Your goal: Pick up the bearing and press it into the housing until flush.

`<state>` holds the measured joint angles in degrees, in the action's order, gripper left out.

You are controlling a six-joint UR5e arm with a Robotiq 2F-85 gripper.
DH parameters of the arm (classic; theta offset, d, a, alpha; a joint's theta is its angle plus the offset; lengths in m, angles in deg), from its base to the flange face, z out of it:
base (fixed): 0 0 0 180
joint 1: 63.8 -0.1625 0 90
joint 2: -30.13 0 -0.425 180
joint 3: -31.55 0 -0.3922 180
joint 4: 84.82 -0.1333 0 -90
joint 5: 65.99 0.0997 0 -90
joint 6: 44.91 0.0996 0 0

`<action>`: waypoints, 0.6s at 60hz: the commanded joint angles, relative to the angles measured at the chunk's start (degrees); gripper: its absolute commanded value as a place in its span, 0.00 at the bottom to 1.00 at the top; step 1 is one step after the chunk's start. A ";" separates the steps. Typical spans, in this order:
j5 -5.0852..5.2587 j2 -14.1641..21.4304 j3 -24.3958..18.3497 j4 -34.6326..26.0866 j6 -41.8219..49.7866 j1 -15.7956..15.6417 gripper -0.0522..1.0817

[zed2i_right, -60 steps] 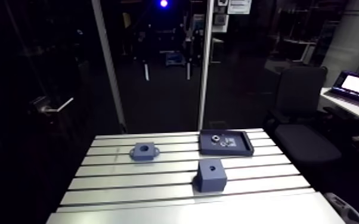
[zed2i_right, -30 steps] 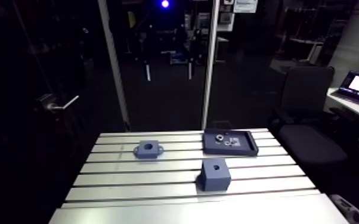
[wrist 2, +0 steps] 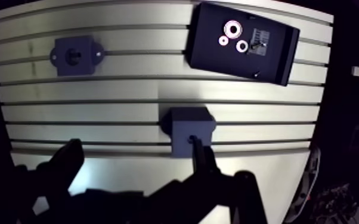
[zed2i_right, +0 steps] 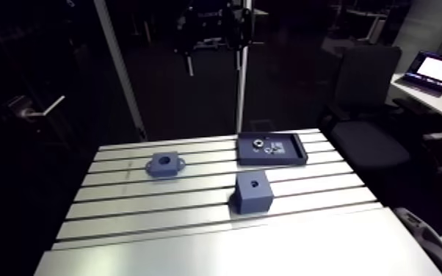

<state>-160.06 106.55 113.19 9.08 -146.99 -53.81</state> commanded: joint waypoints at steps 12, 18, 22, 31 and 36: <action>-0.45 -14.19 -6.80 10.04 -5.19 6.60 0.06; -0.54 -15.25 -6.96 11.53 -5.19 6.72 0.06; -0.54 -16.25 -7.62 11.86 -5.19 7.20 0.06; -0.45 -18.57 -9.41 11.80 -5.19 8.26 0.06; -0.37 -19.20 -9.69 11.79 -5.19 8.71 0.06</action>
<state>-160.40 95.80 107.95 16.68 -150.73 -48.82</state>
